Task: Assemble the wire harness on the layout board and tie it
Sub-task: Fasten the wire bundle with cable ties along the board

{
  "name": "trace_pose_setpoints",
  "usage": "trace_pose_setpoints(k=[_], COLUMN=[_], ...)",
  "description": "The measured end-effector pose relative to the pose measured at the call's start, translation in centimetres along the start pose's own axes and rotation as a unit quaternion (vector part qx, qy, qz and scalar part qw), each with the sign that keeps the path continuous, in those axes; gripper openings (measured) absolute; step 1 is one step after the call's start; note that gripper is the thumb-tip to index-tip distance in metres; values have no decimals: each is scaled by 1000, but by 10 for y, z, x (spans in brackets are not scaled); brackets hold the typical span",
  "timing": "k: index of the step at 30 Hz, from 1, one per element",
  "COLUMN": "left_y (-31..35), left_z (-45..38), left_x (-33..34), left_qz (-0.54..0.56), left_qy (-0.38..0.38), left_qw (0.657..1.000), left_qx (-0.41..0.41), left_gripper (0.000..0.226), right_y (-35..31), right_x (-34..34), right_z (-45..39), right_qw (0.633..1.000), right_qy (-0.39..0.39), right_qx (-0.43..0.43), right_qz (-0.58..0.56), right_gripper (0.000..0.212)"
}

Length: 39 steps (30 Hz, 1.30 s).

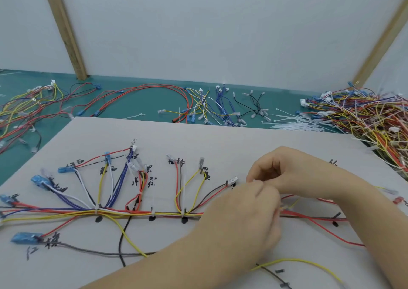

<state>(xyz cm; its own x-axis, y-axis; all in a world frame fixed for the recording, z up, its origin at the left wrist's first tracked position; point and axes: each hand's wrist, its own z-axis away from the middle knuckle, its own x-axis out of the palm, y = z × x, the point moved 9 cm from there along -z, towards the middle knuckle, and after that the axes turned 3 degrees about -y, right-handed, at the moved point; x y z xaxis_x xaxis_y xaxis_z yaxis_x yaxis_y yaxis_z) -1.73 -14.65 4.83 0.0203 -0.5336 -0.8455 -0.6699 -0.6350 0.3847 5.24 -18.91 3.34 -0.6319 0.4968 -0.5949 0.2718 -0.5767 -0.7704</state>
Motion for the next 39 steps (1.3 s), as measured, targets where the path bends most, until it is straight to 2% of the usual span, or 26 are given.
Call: trace_pose_setpoints(k=[1,3,6,9,12,15,22,30,39], left_y=[-6,-17,-27,-34,-43,-51,-60,-57,-58], left_z=[-1,-1,2,2,3,3,5,3,2], left_x=[-4,-5,-6,-4,-1,1,1,2,1], left_qz=[59,111,139,177,211,232,272,285,269], left_qy=[4,10,50,49,41,40,42,28,27], left_qw=[998,989,981,972,960,949,932,931,934], left_qx=[-38,-98,-125,-147,-179,-209,-237,-226,-232], left_gripper=[21,11,10,19,17,18,22,11,20], right_y=[0,2,7,6,4,5,9,8,8], right_x=[2,3,1,1,0,-1,-3,0,-1], right_z=[0,1,-1,-1,-1,0,3,1,1], right_qw=[1000,1000,999,998,997,997,996,994,996], right_qy=[-10,-17,-17,-12,-13,-19,-21,-25,-29], right_qx=[1,2,19,14,13,21,33,17,3], right_qz=[0,14,32,57,70,71,77,100,90], right_gripper=[22,19,17,23,27,17,12,10,15])
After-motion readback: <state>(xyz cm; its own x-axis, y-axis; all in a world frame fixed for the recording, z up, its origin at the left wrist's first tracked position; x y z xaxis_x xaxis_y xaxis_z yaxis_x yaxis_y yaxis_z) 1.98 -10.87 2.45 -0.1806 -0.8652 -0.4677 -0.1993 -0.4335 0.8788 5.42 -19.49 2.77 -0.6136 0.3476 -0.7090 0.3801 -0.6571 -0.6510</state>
